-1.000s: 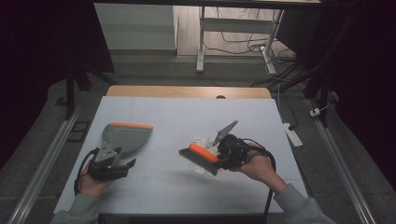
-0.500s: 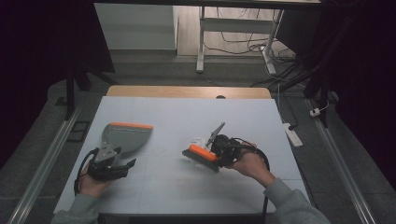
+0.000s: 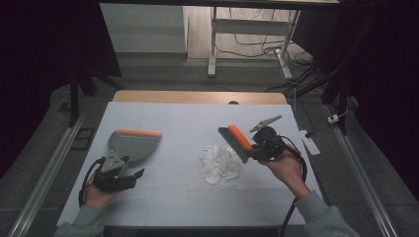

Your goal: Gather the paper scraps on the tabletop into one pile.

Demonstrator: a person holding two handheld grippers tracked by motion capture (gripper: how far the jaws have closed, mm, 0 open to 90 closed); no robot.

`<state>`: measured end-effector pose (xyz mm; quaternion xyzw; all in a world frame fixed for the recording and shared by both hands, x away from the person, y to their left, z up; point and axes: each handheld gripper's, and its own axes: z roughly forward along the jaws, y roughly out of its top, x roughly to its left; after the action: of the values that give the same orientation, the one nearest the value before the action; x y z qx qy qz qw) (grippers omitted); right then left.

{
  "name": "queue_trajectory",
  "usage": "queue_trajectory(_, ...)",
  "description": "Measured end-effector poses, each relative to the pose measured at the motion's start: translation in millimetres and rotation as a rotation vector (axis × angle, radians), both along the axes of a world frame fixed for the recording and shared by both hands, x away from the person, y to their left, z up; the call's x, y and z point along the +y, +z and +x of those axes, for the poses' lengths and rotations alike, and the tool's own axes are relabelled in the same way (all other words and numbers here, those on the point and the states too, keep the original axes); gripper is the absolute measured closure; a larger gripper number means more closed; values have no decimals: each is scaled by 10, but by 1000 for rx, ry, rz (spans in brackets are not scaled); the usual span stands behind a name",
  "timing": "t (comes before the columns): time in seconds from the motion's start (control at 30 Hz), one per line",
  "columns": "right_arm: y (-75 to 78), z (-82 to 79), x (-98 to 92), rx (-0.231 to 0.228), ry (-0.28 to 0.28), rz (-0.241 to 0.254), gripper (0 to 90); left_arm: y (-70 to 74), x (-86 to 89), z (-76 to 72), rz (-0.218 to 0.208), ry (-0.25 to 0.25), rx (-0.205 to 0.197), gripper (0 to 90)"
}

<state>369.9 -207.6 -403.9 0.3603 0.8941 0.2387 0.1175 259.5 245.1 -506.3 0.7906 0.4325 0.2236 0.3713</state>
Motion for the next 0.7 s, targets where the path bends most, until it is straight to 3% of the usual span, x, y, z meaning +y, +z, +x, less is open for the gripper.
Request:
queue_trajectory(0.13,-226,167,-99,42,-92,-62,707,-1,-6,0,3,-1,1,275)
queue_trajectory(0.27,-399,286,-79,57,-106,-78,707,-2,1,0,1,0,0,275)
queue_trajectory(0.5,-437,282,111,80,-35,1,707,4,-2,-7,2,1,-2,275)
queue_trajectory(0.7,-252,175,-3,16,-43,83,707,2,-2,-5,1,1,-1,275)
